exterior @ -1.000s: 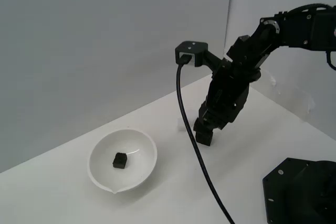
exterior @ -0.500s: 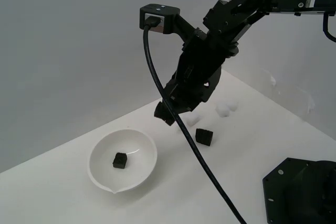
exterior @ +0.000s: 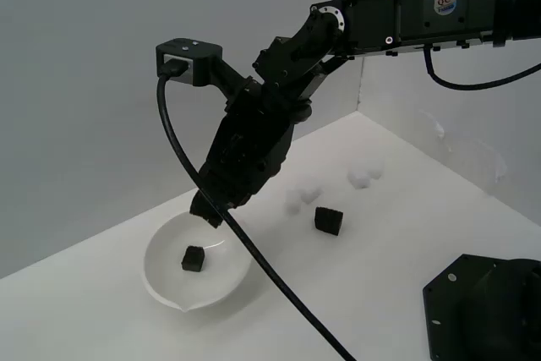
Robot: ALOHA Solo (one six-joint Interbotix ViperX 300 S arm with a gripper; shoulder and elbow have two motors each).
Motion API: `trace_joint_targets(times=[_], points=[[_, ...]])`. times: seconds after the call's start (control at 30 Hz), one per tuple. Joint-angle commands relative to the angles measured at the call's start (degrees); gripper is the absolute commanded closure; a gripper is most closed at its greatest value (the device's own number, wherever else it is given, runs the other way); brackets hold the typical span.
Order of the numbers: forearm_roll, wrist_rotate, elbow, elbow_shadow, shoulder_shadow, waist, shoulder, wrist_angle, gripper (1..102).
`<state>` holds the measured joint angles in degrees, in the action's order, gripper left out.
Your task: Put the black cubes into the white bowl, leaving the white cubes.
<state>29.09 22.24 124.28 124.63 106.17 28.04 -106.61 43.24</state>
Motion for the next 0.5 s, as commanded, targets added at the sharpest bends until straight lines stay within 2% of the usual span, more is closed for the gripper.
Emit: trace_joint_targets(times=[0.0,0.07,0.13,0.2,0.23,0.47], points=[[3.08,0.88,-1.93,-2.55,0.88,0.53,-0.53,-0.44,93],[5.19,1.41,-2.55,-3.08,0.79,0.62,-0.53,-1.05,80],[6.59,1.41,-2.9,-3.52,0.79,0.62,-0.53,-2.29,51],[6.77,1.41,-3.08,-3.6,0.79,0.88,-0.44,-3.34,21],[6.77,1.41,-2.99,-3.69,0.7,0.97,-0.35,-3.69,14],[6.77,1.41,-2.9,-3.52,-0.26,1.14,0.62,-3.6,13]])
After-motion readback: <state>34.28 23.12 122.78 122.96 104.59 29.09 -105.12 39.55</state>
